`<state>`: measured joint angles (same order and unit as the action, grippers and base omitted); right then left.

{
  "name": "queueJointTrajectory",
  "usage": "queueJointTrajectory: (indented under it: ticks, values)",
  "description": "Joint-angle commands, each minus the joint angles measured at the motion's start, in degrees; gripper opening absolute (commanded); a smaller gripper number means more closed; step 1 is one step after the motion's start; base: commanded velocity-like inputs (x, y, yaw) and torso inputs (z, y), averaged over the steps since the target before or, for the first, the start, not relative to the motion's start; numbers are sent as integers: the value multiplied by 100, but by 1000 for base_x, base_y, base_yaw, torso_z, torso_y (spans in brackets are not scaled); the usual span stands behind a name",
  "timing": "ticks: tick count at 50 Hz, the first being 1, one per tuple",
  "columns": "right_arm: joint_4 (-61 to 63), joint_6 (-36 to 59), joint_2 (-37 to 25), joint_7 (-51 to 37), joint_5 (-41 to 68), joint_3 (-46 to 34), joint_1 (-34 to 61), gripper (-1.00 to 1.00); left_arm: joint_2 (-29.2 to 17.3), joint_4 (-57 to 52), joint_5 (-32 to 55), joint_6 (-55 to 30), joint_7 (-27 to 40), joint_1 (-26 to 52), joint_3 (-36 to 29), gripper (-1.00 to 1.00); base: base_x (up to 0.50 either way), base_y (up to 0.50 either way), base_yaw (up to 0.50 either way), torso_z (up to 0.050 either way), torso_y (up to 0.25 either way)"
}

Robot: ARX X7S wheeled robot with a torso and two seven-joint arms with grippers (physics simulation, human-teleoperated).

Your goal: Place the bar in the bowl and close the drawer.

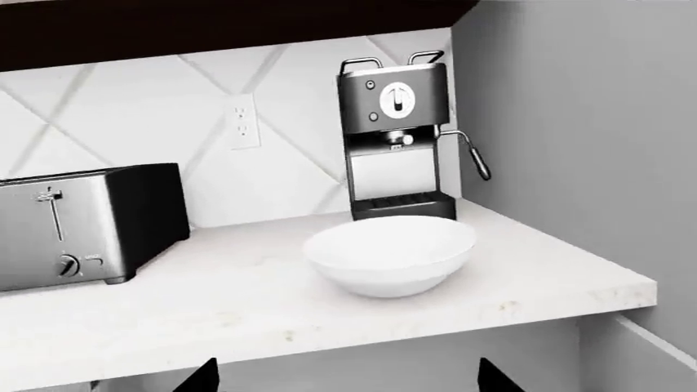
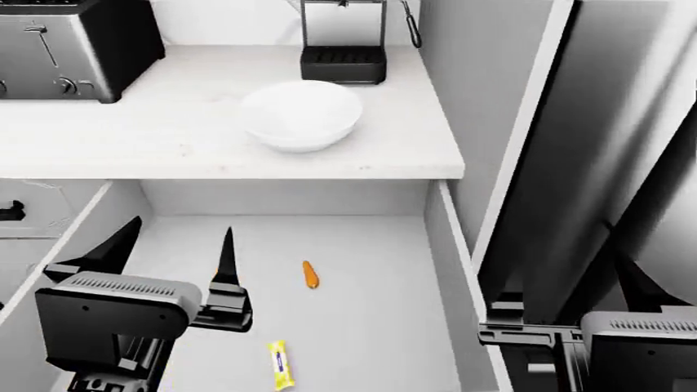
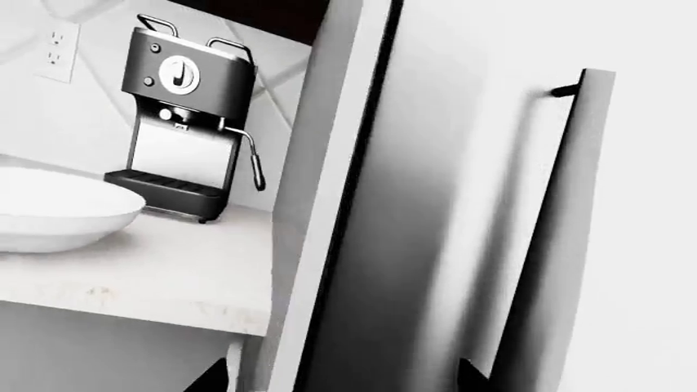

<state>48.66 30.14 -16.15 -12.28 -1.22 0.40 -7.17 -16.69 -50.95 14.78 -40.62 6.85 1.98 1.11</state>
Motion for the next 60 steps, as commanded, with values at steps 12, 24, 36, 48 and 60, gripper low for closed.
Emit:
queueJointTrajectory:
  ticks: [12, 24, 36, 48, 60]
  values:
    - [40, 73, -42, -69, 4, -68, 54, 100, -39, -4, 98, -17, 65, 45, 37, 100, 0, 500, 0, 50, 0]
    - [82, 85, -72, -102, 6, -88, 53, 100, -73, -43, 144, -19, 97, 37, 58, 100, -1, 500, 0, 50, 0]
    - [41, 50, -85, -134, 39, -83, 37, 100, -92, 16, 150, 58, 124, 5, 45, 100, -1, 500, 0, 50, 0]
    - [346, 593, -76, -85, 344, 178, 295, 100, -159, 96, 75, 154, 177, 36, 49, 100, -1, 333, 0, 34, 0]
    - [1127, 3320, -2339, -2795, 5294, 632, 2825, 100, -473, -851, 1245, -2718, 376, 2353, 679, 100, 0, 0, 0, 0, 0]
